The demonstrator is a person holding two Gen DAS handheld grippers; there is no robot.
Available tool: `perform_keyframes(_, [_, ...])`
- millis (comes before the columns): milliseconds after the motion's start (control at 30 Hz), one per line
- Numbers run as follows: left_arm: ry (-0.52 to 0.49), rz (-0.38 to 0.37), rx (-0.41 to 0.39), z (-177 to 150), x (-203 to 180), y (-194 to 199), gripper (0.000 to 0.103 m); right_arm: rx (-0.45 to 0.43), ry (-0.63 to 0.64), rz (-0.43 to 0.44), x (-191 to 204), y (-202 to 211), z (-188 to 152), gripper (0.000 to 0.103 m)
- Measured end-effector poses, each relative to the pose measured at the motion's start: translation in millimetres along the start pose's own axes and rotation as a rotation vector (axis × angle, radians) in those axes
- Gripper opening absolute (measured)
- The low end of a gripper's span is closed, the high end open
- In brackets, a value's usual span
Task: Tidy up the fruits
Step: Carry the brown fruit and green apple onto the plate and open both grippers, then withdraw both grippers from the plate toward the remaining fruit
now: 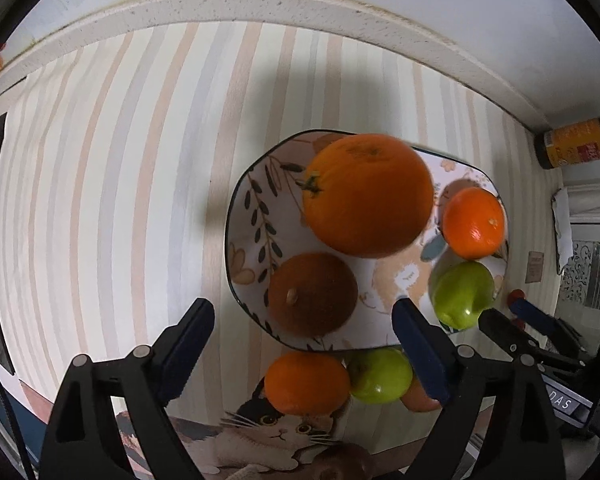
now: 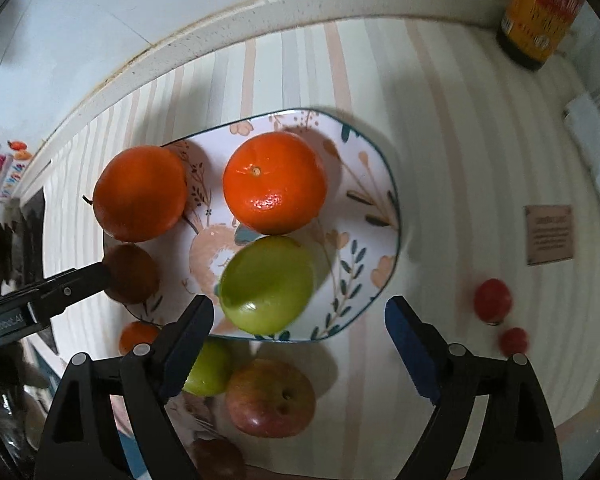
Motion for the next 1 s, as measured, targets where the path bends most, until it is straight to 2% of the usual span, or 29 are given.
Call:
perform_keyframes(233, [-0.043, 0.132, -0.138, -23, 2, 39, 0.091, -0.101, 0.079, -0.118, 8, 37, -12, 0.090])
perform_keyframes(400, [-0.065, 0.178, -0.239, -45, 5, 75, 0.091, -0.155, 0.105, -0.139, 15, 67, -28, 0.090])
perform_keyframes(633, [-0.064, 0.187, -0.368, -74, -1, 127, 0.091, -0.224, 0.127, -0.130, 31, 112, -57, 0.090])
perform_keyframes(1000, [-0.073, 0.167, -0.479, -126, -12, 190, 0.091, -0.346, 0.163, -0.109, 48, 186, -110, 0.090])
Point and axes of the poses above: each gripper's, at about its wrist camera, not at the fingertips, and y roughly against the way its jaws point, x to its left, z to its top, the point moved 5 cm from there along -y, roughly the way its jaws point, and after that the axes turned 3 degrees about -x, right-handed, at the moved point
